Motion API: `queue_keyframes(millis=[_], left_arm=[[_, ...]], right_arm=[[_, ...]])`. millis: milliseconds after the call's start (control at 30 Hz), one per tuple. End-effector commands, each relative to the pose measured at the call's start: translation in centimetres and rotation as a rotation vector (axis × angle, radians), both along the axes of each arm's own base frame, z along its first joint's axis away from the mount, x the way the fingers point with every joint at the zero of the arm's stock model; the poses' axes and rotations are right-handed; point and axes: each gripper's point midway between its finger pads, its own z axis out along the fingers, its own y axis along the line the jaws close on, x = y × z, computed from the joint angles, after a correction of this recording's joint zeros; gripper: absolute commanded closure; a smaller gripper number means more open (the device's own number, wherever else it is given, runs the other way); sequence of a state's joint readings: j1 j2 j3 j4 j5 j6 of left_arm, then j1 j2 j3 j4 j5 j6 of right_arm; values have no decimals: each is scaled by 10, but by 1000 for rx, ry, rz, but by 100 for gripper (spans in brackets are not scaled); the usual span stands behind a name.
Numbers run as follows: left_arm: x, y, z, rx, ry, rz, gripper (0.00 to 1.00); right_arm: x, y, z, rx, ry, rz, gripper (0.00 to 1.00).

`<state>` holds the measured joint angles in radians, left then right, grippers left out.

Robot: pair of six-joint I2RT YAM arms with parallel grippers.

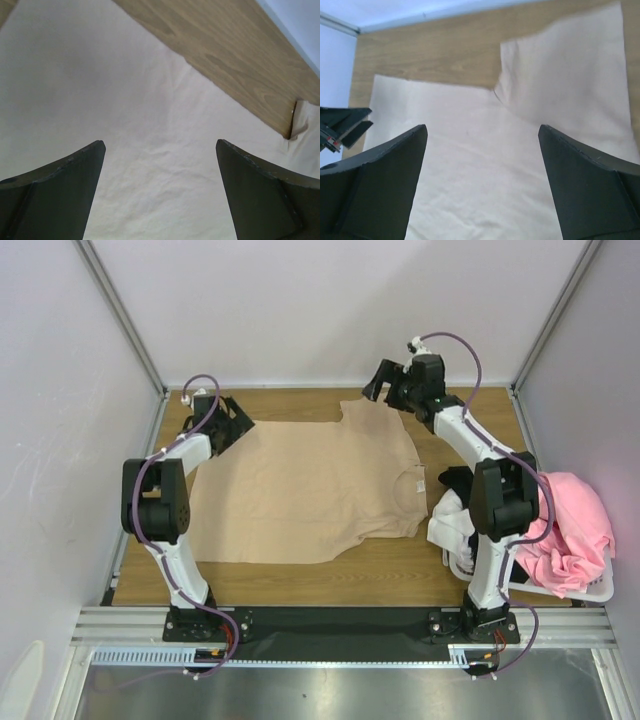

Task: Fold and stack the t-shirts
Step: Flatten the tshirt out

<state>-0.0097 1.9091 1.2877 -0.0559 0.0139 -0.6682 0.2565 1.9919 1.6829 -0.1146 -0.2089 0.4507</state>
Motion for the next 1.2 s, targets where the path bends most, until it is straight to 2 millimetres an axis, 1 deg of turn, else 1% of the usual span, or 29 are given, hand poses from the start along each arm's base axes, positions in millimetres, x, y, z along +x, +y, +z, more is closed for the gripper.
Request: queue_keyframes(millis=[0, 33, 67, 133, 200, 300, 333, 400, 433, 533, 567, 600, 633, 667, 700, 733, 767, 800, 833, 867, 900, 933, 967, 1000, 1033, 1067, 1100, 1133, 1167], left_arm=[[-9, -10, -2, -86, -2, -9, 1], [-12, -11, -6, -95, 6, -7, 1], [-15, -11, -10, -98, 14, -8, 1], [-20, -14, -13, -114, 24, -8, 1], [-24, -14, -22, -124, 46, -3, 1], [-26, -19, -33, -158, 75, -5, 1], [-27, -21, -37, -172, 87, -2, 1], [-22, -24, -41, -189, 79, -6, 1], [-20, -11, -44, -201, 81, 25, 1], [-20, 0, -53, -223, 96, 52, 1], [-19, 3, -54, -229, 97, 60, 1], [-19, 9, -57, -237, 99, 72, 1], [-18, 12, -58, -243, 99, 83, 1], [-18, 15, -58, -248, 98, 89, 2], [-16, 17, -58, -248, 95, 91, 2], [-15, 19, -59, -245, 97, 98, 2], [-10, 23, -55, -238, 86, 102, 2], [-11, 24, -59, -234, 103, 107, 2], [-8, 27, -59, -221, 104, 114, 2], [-6, 28, -59, -218, 104, 115, 1], [1, 31, -58, -217, 97, 118, 2], [4, 32, -59, -217, 95, 120, 2], [6, 34, -58, -218, 104, 124, 2], [8, 37, -59, -216, 108, 129, 2], [9, 37, -65, -218, 119, 129, 2], [14, 38, -59, -218, 104, 128, 2], [15, 41, -61, -219, 110, 133, 2], [17, 41, -63, -221, 112, 130, 2], [20, 42, -59, -221, 101, 125, 2]], right_arm=[[-14, -16, -46, 12, 111, -83, 0], [-18, -16, -51, 17, 123, -85, 0], [-26, -17, -67, 8, 156, -85, 0], [-30, -16, -78, 9, 173, -86, 0], [-34, -14, -97, 5, 213, -81, 0], [-33, -13, -110, 6, 236, -83, 0], [-33, -12, -121, 3, 255, -84, 0], [-31, -11, -126, 7, 258, -81, 0], [-29, -11, -132, 4, 267, -83, 0], [-24, -10, -137, 2, 268, -83, 0], [-23, -11, -147, -3, 284, -88, 0], [-22, -10, -150, -4, 287, -88, 0], [-18, -8, -148, 0, 282, -86, 0], [-16, -7, -158, -2, 299, -84, 0], [-15, -6, -161, -2, 306, -84, 0], [-9, -4, -158, 1, 296, -81, 0], [-8, -5, -167, -3, 309, -86, 0], [-6, -4, -170, -4, 315, -87, 0], [-3, -3, -170, -3, 314, -85, 0], [5, -1, -164, 1, 295, -84, 0], [8, 0, -171, -2, 306, -82, 0], [12, 1, -172, -4, 302, -80, 0], [23, 4, -162, 0, 270, -73, 0], [26, 4, -172, -8, 286, -74, 0], [31, 4, -173, -11, 282, -73, 0], [37, 6, -171, -14, 271, -68, 0], [45, 8, -172, -13, 266, -66, 0], [50, 10, -168, -9, 256, -61, 0], [53, 11, -167, -8, 252, -53, 0]])
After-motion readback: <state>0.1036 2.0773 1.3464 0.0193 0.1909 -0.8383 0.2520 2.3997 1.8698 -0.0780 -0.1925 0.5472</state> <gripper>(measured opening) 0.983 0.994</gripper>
